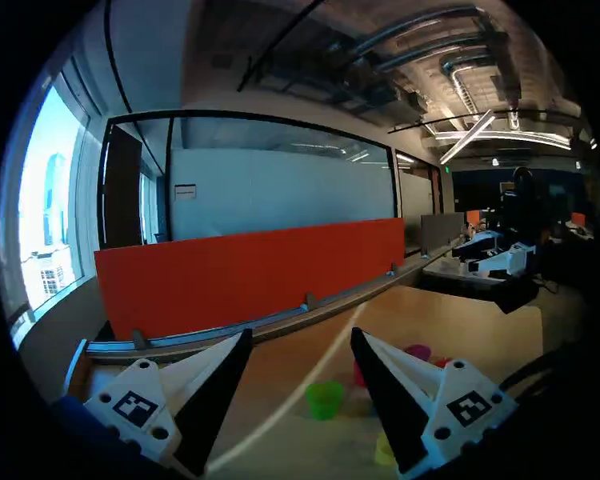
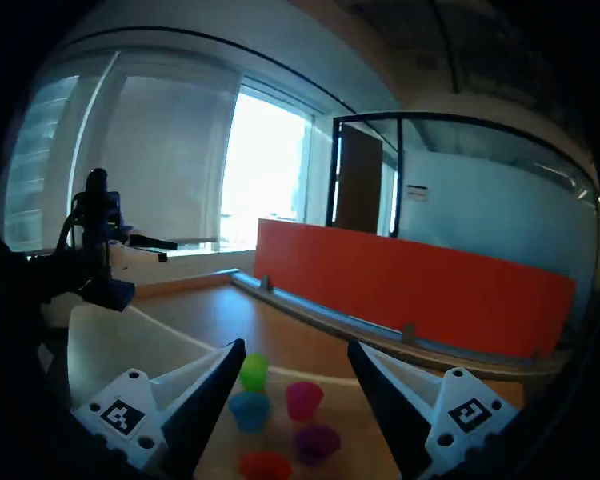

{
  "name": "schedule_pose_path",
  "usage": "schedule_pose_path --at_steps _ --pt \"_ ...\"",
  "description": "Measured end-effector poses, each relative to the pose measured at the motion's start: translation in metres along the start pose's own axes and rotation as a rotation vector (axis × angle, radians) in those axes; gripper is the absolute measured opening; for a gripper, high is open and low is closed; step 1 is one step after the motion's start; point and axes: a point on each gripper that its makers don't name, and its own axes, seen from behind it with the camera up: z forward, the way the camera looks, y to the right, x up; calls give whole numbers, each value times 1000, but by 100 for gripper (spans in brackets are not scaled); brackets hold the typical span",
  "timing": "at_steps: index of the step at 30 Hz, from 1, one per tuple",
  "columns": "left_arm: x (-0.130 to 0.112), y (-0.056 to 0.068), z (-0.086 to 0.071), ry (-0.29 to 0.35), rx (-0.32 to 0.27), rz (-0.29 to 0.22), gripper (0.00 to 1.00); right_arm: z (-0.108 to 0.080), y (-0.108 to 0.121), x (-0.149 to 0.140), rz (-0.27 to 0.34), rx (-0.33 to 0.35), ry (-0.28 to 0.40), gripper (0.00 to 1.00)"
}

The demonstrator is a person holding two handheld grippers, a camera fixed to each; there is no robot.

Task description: Pour water

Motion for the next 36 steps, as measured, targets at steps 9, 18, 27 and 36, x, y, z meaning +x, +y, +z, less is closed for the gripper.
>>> schedule_pose_path --at_steps 9,18,27,36 --pt "-14 0 8 -60 -74 33 91 9 -13 -9 -39 79 -64 99" --pt "-29 -5 24 -107 -121 62 91 21 -20 -17 -48 140 -119 99" --pt "-54 -6 47 -169 -173 91 91 34 -31 -40 -93 210 -199 100" --pt "-80 -4 72 -226 -231 110 91 52 -30 -63 -103 248 -264 100"
